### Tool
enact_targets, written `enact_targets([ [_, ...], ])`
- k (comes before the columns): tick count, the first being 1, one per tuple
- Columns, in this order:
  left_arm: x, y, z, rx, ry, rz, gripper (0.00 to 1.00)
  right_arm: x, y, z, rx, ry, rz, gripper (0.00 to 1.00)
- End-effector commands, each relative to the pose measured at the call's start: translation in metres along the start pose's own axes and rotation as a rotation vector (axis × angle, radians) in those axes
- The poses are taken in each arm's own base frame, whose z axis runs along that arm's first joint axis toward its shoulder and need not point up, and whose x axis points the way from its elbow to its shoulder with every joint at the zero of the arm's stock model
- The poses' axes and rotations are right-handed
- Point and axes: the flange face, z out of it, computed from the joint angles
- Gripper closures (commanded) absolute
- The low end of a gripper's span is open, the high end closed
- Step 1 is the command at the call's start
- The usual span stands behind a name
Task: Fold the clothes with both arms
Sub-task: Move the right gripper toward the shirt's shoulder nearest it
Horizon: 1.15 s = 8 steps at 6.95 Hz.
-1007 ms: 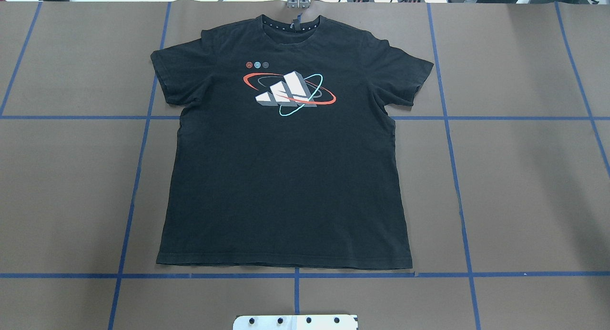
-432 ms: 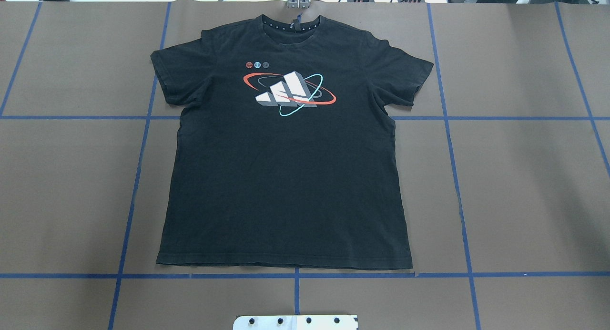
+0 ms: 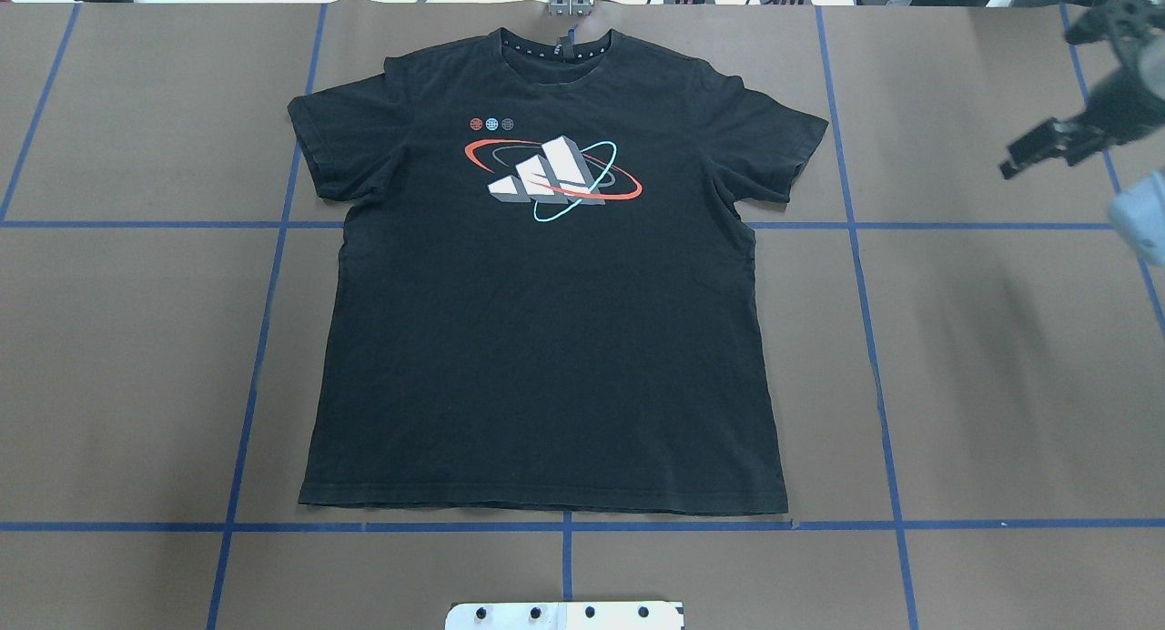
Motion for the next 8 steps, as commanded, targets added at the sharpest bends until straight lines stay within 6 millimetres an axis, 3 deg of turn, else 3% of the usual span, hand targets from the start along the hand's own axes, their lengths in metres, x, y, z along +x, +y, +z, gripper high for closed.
enact_targets([
  [1, 0.000, -0.002, 0.001, 0.017, 0.001, 0.021, 0.00, -0.061, -0.054, 0.062, 0.097, -0.038, 0.148, 0.06],
  [3, 0.002, -0.006, 0.005, 0.035, 0.009, 0.051, 0.00, -0.120, -0.081, 0.082, 0.157, -0.019, 0.358, 0.08],
  [4, 0.004, -0.007, 0.003, 0.040, 0.010, 0.058, 0.00, -0.135, -0.079, 0.106, 0.215, 0.055, 0.371, 0.08],
  [6, 0.005, -0.006, 0.003, 0.056, 0.013, 0.077, 0.00, -0.139, -0.089, 0.116, 0.232, 0.090, 0.373, 0.08],
  [8, 0.005, -0.006, 0.003, 0.056, 0.012, 0.079, 0.00, -0.139, -0.095, 0.120, 0.252, 0.117, 0.376, 0.20],
])
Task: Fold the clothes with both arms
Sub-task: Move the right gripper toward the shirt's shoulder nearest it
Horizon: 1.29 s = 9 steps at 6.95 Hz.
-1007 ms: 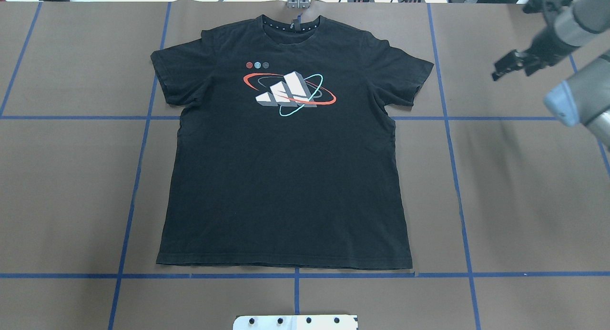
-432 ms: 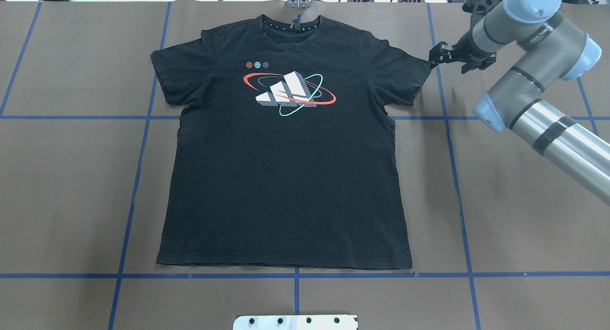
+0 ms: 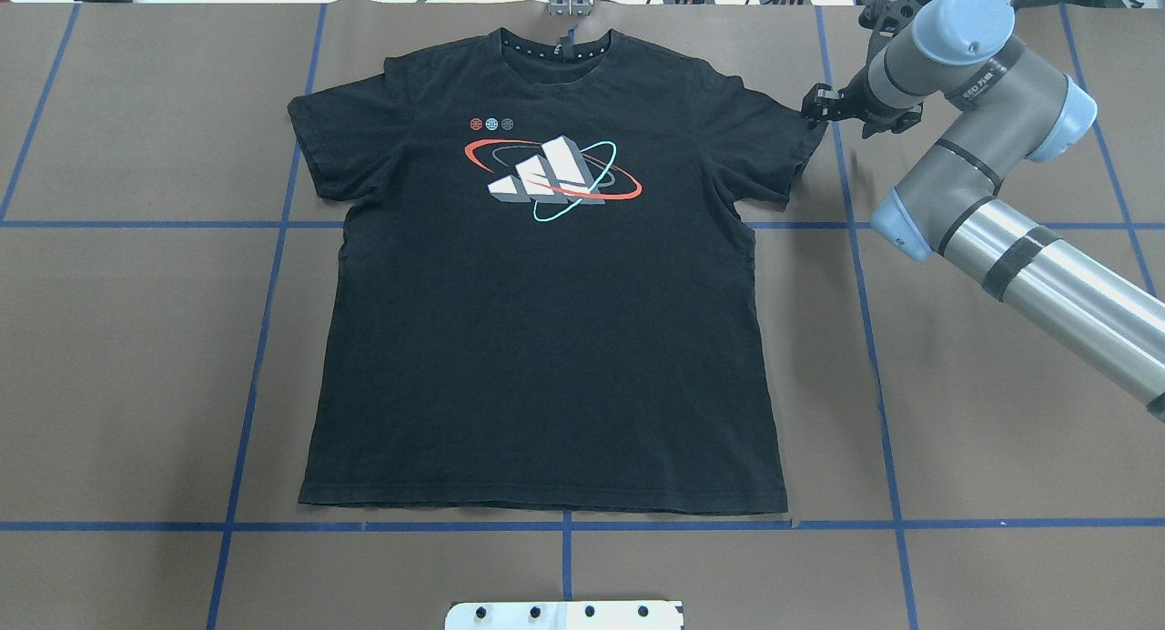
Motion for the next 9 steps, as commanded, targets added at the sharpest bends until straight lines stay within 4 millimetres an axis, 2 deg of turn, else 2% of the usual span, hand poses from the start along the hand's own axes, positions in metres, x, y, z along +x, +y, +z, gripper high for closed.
enact_targets([
  [1, 0.000, 0.000, 0.000, 0.001, 0.000, 0.002, 0.00, -0.006, -0.001, 0.010, 0.055, 0.025, -0.011, 0.23],
  [4, 0.002, -0.001, -0.001, 0.004, 0.001, 0.006, 0.00, -0.008, 0.005, 0.018, 0.057, 0.011, -0.026, 0.27],
  [5, 0.001, 0.000, 0.000, 0.002, 0.000, 0.005, 0.00, -0.008, 0.005, 0.018, 0.057, 0.011, -0.026, 0.31],
  [7, -0.001, 0.001, 0.000, -0.001, -0.002, 0.001, 0.00, -0.006, 0.007, 0.020, 0.056, 0.016, -0.029, 0.59],
  [8, -0.003, 0.003, 0.001, -0.003, -0.004, 0.000, 0.00, -0.008, 0.006, 0.019, 0.056, 0.014, -0.030, 0.85],
  [9, -0.003, 0.003, 0.001, -0.004, -0.006, -0.002, 0.00, -0.009, 0.006, 0.019, 0.057, 0.013, -0.029, 1.00],
])
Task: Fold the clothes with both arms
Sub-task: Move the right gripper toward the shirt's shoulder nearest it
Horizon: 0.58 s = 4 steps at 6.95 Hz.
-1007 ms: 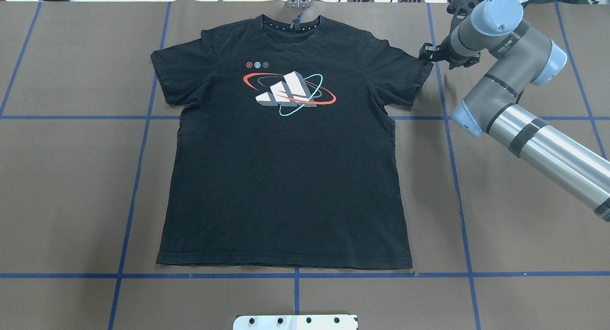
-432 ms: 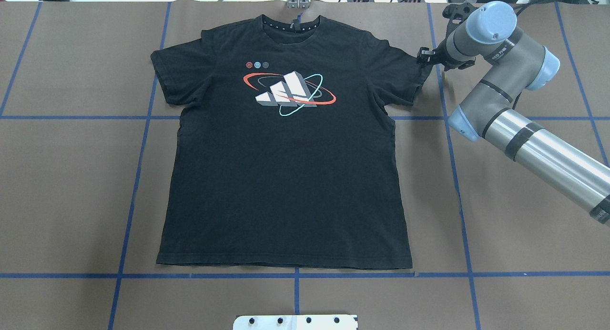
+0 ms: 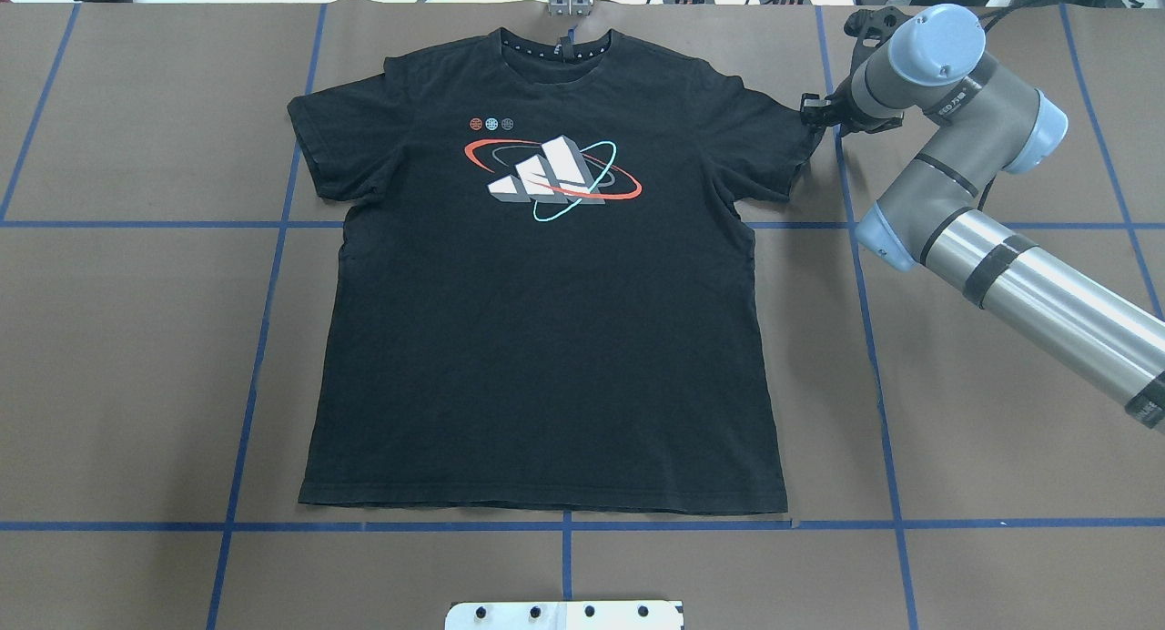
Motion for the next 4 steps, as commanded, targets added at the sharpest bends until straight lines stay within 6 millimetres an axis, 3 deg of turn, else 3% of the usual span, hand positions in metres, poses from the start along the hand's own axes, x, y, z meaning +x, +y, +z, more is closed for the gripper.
enact_targets([
  [1, -0.003, 0.003, 0.002, -0.005, -0.007, -0.006, 0.00, -0.007, -0.003, -0.003, 0.004, -0.007, -0.002, 1.00],
  [3, -0.008, 0.007, 0.006, -0.014, -0.010, -0.016, 0.00, -0.020, -0.010, -0.015, 0.019, -0.030, -0.008, 1.00],
  [4, -0.008, 0.006, 0.006, -0.013, -0.010, -0.015, 0.00, -0.038, -0.013, -0.036, 0.040, -0.074, -0.013, 1.00],
])
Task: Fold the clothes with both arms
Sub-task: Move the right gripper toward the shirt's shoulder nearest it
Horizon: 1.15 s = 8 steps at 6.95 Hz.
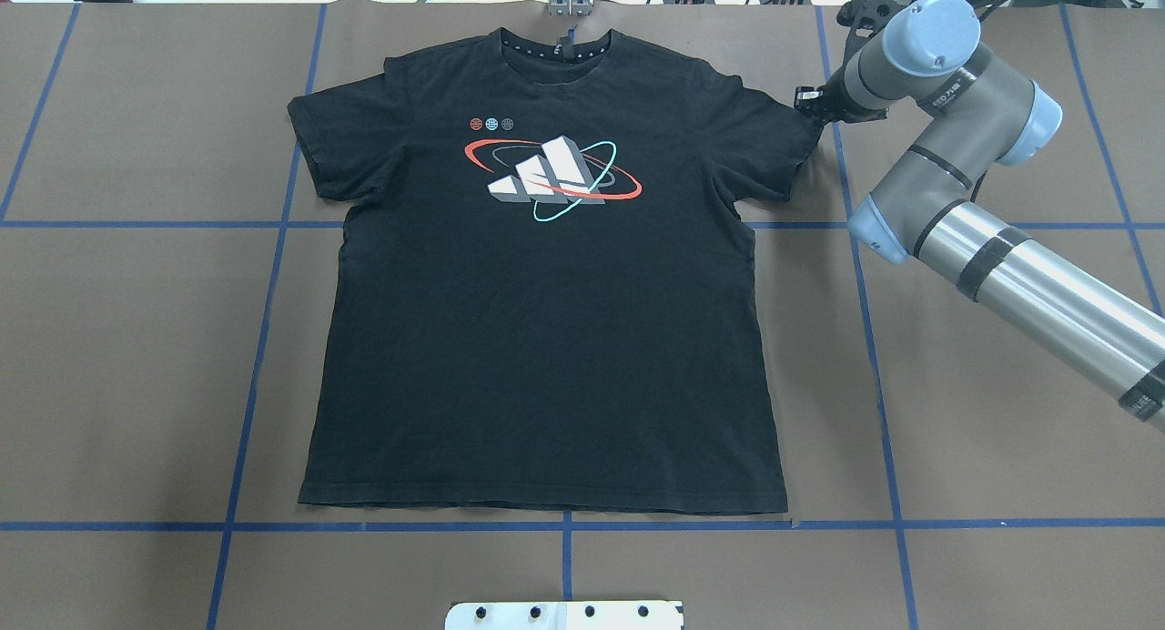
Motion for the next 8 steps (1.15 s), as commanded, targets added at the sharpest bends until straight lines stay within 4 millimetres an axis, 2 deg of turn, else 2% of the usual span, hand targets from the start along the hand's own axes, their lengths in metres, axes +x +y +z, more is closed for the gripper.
enact_targets([
  [1, -0.002, 0.000, 0.002, -0.003, -0.001, -0.003, 0.00, -0.046, 0.003, -0.041, 0.029, -0.096, -0.013, 1.00],
  [2, -0.001, 0.000, 0.001, 0.000, 0.002, -0.002, 0.00, -0.080, 0.024, -0.047, 0.011, -0.140, 0.043, 1.00],
  [3, 0.000, -0.001, 0.000, 0.000, 0.004, 0.000, 0.00, -0.131, 0.041, -0.050, -0.010, -0.176, 0.076, 1.00],
  [4, 0.001, -0.002, 0.000, 0.008, 0.003, 0.008, 0.00, -0.174, 0.027, -0.053, -0.016, -0.179, 0.114, 1.00],
  [5, 0.002, -0.002, -0.001, 0.017, 0.004, 0.016, 0.00, -0.198, 0.035, -0.040, -0.017, -0.161, 0.106, 1.00],
  [6, 0.001, -0.001, 0.000, 0.015, 0.004, 0.014, 0.00, -0.203, 0.041, -0.032, -0.003, -0.143, 0.105, 1.00],
  [8, 0.000, 0.000, 0.000, 0.014, 0.003, 0.013, 0.00, -0.233, 0.035, -0.030, 0.005, -0.131, 0.107, 1.00],
])
